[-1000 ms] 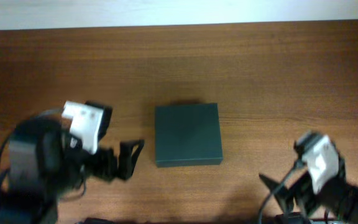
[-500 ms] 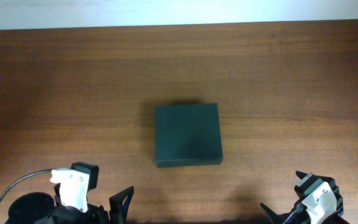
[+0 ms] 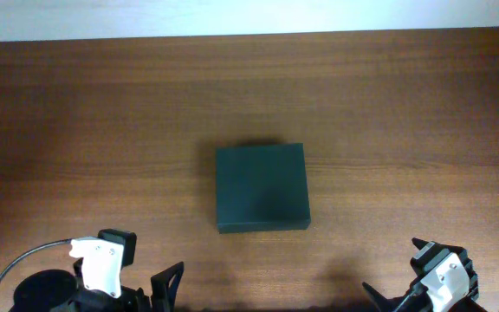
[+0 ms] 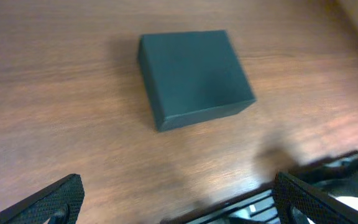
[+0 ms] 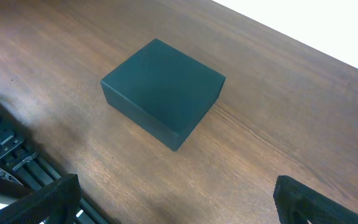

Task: Pack container

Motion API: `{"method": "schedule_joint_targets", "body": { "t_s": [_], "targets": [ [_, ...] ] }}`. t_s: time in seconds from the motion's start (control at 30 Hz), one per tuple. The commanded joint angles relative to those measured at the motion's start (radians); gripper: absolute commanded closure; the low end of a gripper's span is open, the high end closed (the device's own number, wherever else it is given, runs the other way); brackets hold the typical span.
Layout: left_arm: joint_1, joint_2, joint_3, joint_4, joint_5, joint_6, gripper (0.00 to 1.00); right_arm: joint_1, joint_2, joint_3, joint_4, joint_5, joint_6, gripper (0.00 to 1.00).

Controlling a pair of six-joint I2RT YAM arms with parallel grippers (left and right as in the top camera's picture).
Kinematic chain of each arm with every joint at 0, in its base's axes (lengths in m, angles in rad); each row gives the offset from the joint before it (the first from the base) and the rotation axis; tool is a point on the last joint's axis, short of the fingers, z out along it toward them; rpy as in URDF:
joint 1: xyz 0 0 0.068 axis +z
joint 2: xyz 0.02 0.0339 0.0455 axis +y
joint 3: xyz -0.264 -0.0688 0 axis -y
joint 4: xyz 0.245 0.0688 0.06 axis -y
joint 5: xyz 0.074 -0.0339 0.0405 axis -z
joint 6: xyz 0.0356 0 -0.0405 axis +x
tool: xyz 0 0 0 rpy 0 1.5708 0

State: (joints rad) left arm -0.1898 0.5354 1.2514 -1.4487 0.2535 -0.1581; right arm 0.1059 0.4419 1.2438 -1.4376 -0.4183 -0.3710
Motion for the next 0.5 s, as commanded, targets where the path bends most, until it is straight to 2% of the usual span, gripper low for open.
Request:
{"method": "schedule_joint_targets", "body": {
  "t_s": [0.0, 0.2, 0.3, 0.47],
  "targets": [
    [-0.006, -0.004, -0.011, 0.023, -0.132, 0.017, 0.01, 0.005, -0.003, -0.006, 0.001, 0.009, -0.006, 0.01],
    [0.046, -0.050, -0.105, 0.215, -0.379, 0.051, 0.01, 0.005, -0.003, -0.006, 0.001, 0.009, -0.006, 0.01],
    [0.092, -0.120, -0.218, 0.359, -0.381, 0.122, 0.01, 0.005, -0.003, -0.006, 0.001, 0.009, -0.006, 0.01],
    [0.139, -0.255, -0.469, 0.544, -0.383, 0.158, 0.01, 0.005, -0.003, -0.006, 0.001, 0.009, -0.006, 0.01]
  ]
}}
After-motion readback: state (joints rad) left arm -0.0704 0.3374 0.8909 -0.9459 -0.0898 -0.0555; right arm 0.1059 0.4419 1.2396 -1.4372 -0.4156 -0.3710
